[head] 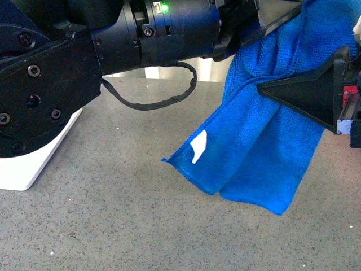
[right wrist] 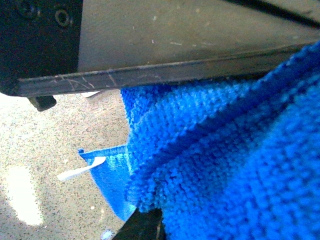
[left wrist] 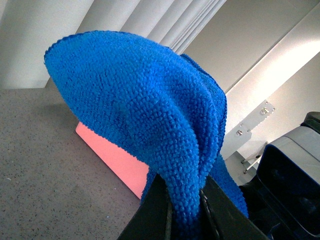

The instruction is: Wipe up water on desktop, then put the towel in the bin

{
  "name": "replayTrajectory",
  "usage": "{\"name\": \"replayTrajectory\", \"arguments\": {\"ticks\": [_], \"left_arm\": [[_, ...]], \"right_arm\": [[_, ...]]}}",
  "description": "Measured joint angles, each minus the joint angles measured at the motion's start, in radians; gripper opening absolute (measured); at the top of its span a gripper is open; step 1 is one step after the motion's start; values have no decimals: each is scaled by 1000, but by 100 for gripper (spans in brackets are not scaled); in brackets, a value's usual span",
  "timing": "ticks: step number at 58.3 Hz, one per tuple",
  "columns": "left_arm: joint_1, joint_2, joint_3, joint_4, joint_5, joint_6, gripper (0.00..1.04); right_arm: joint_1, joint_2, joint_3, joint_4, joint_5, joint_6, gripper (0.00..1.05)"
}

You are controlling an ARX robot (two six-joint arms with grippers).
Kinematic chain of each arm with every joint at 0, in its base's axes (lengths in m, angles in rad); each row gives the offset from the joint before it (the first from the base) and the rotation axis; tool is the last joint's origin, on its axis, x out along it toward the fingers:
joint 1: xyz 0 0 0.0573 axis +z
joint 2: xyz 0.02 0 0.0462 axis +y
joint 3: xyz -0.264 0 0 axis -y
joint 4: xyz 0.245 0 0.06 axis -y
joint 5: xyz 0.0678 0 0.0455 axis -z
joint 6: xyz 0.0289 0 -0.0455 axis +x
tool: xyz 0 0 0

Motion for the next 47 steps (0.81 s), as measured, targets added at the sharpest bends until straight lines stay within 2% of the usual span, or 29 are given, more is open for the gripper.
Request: {"name": "replayTrajectory", "arguments": {"ticks": [4, 27, 35, 38, 42, 47], "left_arm": [[0, 0, 1, -8, -1, 1, 6], [37, -13, 3, -72, -19, 7, 6], [76, -29, 10, -140, -42, 18, 26], [114, -42, 15, -189, -60, 32, 39], [150, -55, 16, -230, -71, 43, 48], [224, -84, 16, -303, -71, 69, 64]], "right_arm": [[-6, -5, 0, -9, 0, -8, 5], [-25, -13, 27, -26, 19, -10, 5], [-32, -15, 40, -42, 32, -14, 5], [-42, -16, 45, -48, 42, -18, 5], [-51, -16, 49, -53, 50, -22, 5], [-68, -17, 51, -53, 63, -22, 5]]}}
